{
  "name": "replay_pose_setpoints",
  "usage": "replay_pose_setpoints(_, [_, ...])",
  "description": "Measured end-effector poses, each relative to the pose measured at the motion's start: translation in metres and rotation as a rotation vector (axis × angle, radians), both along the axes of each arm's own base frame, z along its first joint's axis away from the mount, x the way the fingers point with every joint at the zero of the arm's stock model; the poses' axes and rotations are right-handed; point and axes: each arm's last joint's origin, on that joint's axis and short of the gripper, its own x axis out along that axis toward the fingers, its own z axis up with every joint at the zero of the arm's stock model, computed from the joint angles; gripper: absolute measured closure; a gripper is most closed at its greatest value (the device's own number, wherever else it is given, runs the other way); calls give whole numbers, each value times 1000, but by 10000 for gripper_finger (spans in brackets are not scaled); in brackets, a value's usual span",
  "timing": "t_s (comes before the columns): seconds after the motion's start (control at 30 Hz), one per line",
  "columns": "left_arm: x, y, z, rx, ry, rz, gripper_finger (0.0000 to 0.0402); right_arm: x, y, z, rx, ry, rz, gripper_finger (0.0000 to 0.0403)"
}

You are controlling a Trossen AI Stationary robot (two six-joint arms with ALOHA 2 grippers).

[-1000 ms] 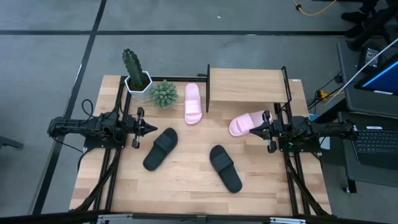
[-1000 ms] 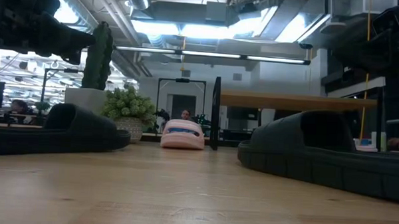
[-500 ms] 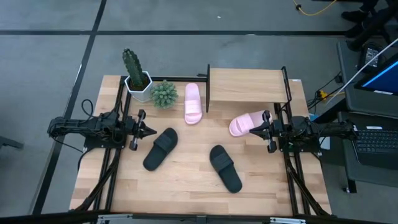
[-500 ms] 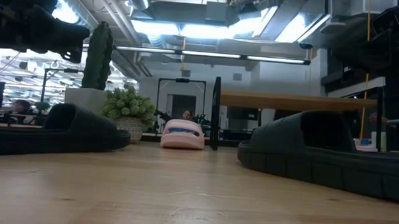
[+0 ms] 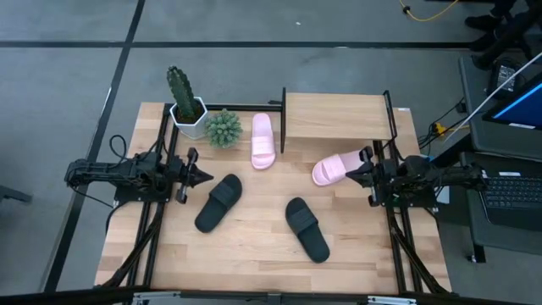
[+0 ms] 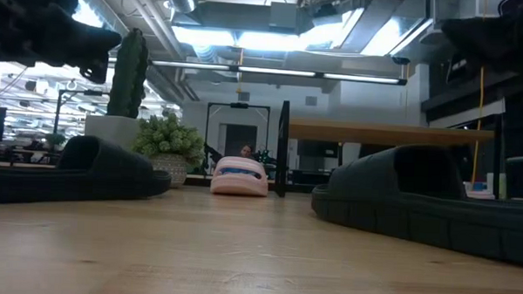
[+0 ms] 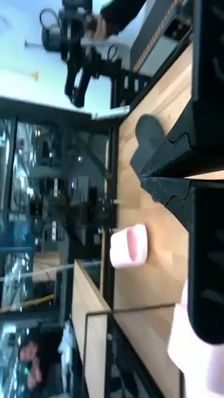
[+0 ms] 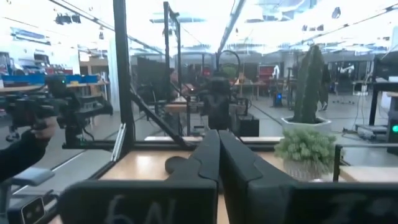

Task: Pick and place slides into the shelf
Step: Put the left pink slides on the shelf

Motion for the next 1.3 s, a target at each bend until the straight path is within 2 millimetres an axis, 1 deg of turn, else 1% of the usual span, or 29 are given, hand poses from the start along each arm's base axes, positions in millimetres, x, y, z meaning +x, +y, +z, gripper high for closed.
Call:
replay_pose_setpoints(0.17, [-1,-1,4,21,-14,-41,401,5,0,-4,30,52,-20,396])
replay_pose_setpoints(0.23, [-1,0,4,20,-13,-12,401,8,-1,-6,50,88,-46,398])
replay_pose_setpoints(0.3, [-1,2,4,13,-16,85,401,11,-1,-7,52,126,-69,398])
replay_pose_setpoints(0.4, [-2,8,5,-24,-29,276,401,15,-2,0,35,147,-107,399])
replay_pose_setpoints(0.47, [-2,9,6,-17,-30,322,401,17,-3,7,6,151,-143,399])
replay_pose_setpoints(0.53, [-2,8,6,16,-28,281,401,19,-3,16,-11,146,-160,399])
replay_pose_setpoints(0.63, [-1,4,6,54,-31,134,401,22,-3,28,-11,143,-159,397])
replay_pose_setpoints(0.7, [-1,2,6,58,-33,62,401,26,-2,34,-16,150,-147,397])
replay_pose_setpoints(0.77, [-1,1,6,61,-34,31,401,29,-2,35,-21,170,-138,397])
replay_pose_setpoints(0.97, [1,1,4,93,-9,35,401,39,-1,34,-31,229,-137,396])
replay_pose_setpoints(1.03, [3,1,6,102,-17,47,402,42,0,33,-31,234,-137,396])
replay_pose_setpoints(1.17, [4,1,21,112,-13,58,401,46,0,35,-42,209,-139,396])
replay_pose_setpoints(1.3, [7,2,39,131,37,91,402,49,0,38,-122,171,-153,396])
